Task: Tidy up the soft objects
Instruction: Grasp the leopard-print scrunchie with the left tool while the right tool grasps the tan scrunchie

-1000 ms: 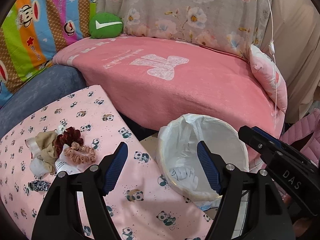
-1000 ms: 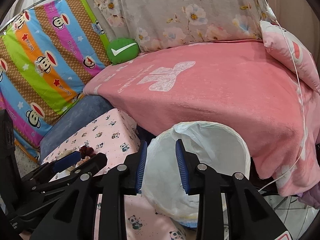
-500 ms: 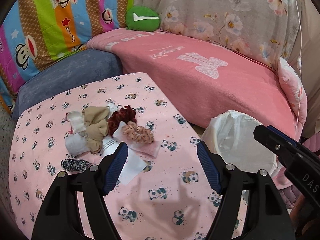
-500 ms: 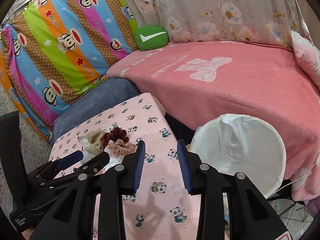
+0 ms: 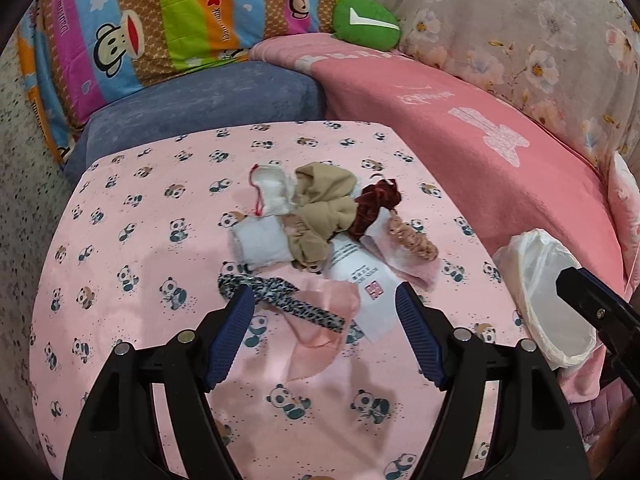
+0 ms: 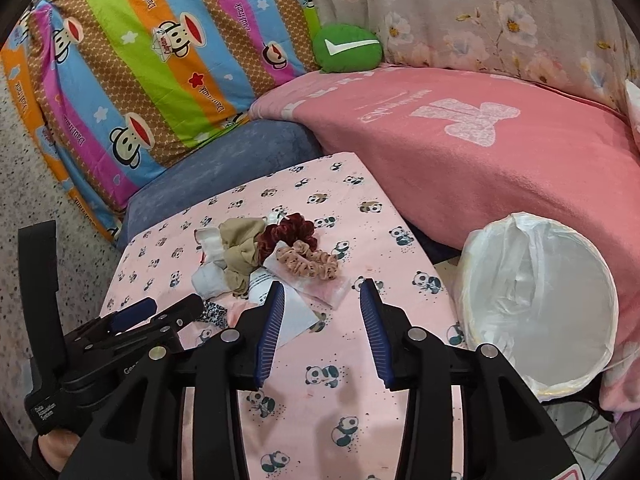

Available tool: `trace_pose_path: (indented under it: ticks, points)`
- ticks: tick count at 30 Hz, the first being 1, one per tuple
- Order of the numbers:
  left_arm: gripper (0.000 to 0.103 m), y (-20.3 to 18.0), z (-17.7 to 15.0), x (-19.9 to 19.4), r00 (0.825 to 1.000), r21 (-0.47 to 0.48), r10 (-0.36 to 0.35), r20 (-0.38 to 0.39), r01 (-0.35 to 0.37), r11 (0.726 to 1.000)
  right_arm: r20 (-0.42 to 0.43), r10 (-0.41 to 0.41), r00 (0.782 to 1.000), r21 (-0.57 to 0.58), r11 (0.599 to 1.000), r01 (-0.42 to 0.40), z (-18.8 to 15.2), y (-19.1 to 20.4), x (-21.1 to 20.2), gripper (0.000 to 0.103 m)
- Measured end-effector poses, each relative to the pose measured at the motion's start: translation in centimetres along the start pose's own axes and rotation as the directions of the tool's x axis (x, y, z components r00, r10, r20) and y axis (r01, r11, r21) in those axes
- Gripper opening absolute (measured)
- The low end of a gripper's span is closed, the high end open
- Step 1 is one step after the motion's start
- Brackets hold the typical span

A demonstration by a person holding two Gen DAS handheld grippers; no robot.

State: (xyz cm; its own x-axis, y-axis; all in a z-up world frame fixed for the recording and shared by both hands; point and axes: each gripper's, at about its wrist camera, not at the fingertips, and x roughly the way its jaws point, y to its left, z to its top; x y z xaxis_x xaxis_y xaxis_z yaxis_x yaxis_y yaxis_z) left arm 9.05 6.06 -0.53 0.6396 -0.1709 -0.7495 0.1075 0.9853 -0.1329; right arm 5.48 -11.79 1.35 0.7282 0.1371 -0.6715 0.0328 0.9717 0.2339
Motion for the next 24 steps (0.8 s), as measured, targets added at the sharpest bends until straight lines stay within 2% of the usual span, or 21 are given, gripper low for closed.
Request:
trace_pose_path:
  ticks: [10, 24]
  points:
    - [0.073, 5.3, 0.4, 2.3, 0.998, -0.102, 0.054, -0.03, -0.056, 0.993, -0.057, 0.019, 0.998, -0.043, 0.999, -0.022, 0.0, 3.1, 4.0, 0.043]
    - [0.073, 7.6, 0.7, 6.9, 0.992, -0.153, 0.061, -0.109, -0.077, 0.985, -0.125, 0.002, 0.992, -0.07, 0.998, -0.011, 2.1, 4.0, 12.1, 0.043]
